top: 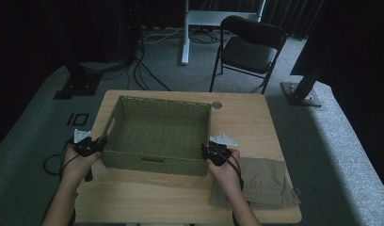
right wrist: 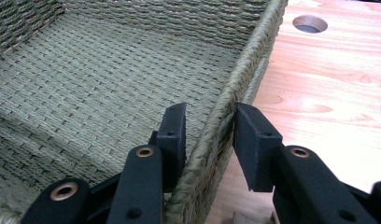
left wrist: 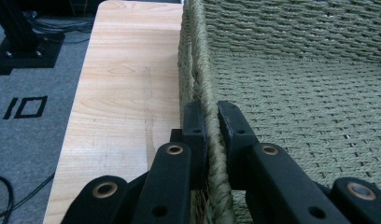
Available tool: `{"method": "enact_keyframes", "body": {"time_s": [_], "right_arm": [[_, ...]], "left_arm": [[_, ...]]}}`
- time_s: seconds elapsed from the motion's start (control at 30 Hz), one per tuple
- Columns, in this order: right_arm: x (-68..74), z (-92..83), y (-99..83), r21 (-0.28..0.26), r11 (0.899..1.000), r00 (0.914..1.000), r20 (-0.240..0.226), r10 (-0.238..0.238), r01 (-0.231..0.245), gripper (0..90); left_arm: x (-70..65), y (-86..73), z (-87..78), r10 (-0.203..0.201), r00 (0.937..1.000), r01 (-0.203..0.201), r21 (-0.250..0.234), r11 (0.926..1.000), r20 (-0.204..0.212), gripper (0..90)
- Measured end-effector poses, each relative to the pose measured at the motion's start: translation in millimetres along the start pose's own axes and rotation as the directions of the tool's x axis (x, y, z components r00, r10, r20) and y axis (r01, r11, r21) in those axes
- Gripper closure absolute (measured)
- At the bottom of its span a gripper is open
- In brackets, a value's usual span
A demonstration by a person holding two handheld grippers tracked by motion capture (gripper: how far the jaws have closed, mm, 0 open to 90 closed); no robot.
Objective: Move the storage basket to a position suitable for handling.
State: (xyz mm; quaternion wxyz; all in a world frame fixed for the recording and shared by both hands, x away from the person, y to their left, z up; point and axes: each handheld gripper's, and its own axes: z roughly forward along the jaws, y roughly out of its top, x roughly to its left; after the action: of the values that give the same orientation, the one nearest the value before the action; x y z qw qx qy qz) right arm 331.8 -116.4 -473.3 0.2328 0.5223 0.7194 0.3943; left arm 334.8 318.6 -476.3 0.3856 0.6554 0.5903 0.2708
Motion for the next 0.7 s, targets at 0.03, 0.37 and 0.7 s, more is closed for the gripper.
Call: {"method": "enact_keyframes", "body": {"time_s": [0.03,0.37,0.7], "right_arm": [[-0.6,1.5,1.4,-0.001,1.000,0.9998,0.001,-0.018,0.018,64.8],[-1.4,5.8,5.1,0.001,0.999,0.9991,-0.015,-0.039,0.039,66.1],[6.4,2.1,1.8,0.003,0.999,0.9982,-0.033,-0.050,0.050,66.1]], "left_arm": [[-0.5,-0.6,-1.0,-0.004,1.0000,0.004,0.000,1.0000,-0.004,83.3],[0.5,-7.1,-9.3,-0.024,0.9997,0.024,-0.009,0.9997,-0.010,83.2],[6.7,-14.8,-23.8,-0.020,0.9998,0.020,0.003,0.9998,-0.004,83.1]]}}
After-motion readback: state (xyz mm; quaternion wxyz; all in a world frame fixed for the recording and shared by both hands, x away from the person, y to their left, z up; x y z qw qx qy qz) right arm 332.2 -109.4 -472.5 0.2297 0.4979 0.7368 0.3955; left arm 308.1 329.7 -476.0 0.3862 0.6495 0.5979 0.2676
